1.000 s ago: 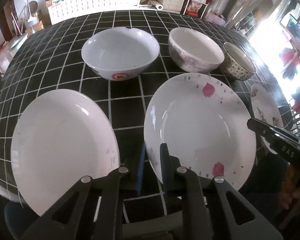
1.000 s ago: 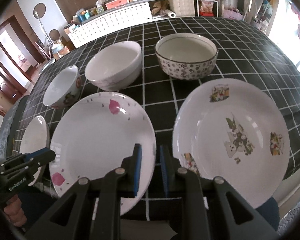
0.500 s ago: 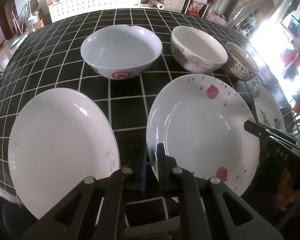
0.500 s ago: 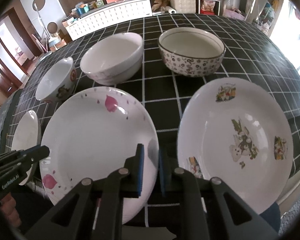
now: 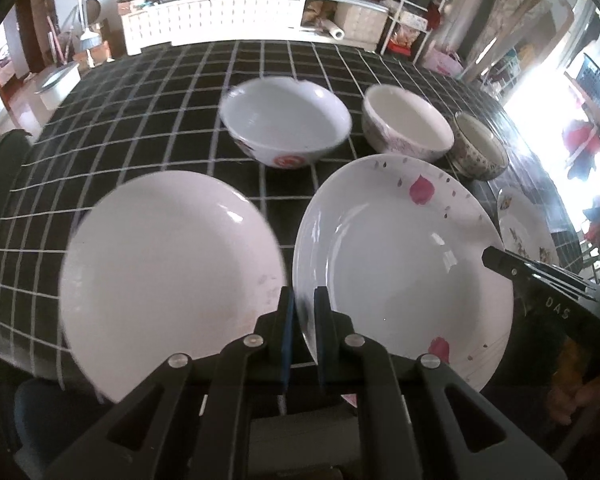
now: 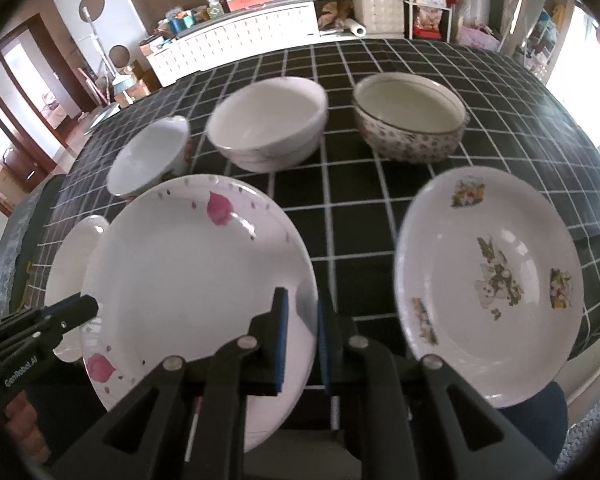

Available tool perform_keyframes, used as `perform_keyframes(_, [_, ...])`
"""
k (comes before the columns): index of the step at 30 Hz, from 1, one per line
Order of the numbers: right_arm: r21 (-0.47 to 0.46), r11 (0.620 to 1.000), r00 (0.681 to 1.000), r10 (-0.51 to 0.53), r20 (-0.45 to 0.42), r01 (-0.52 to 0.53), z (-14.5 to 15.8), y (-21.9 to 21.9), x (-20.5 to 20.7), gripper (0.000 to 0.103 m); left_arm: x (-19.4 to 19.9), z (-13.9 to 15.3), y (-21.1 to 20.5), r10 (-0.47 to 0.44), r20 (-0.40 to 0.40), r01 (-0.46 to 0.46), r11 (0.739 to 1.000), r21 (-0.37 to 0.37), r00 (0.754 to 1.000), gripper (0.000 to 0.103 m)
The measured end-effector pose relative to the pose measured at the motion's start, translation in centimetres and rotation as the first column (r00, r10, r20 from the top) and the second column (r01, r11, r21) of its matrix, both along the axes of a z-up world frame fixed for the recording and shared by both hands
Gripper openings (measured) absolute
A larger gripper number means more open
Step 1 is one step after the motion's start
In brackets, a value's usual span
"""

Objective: Organize plates and bowls

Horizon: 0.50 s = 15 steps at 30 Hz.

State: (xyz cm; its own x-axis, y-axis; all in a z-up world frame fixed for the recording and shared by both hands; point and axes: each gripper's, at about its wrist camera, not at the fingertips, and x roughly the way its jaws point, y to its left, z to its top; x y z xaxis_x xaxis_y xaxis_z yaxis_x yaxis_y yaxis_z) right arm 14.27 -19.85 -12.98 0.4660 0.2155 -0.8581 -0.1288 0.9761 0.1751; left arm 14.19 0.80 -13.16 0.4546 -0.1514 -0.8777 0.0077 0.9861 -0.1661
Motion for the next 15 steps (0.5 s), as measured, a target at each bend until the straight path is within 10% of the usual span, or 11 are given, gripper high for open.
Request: perform_keyframes(15, [0.018,0.983,0.984,0.180,0.013,-0.180,1.2,9.2,1.5,0.017,-3.5,2.0,9.3,0.197,0.025,-0.197,0.980,0.018,0.980,0.007])
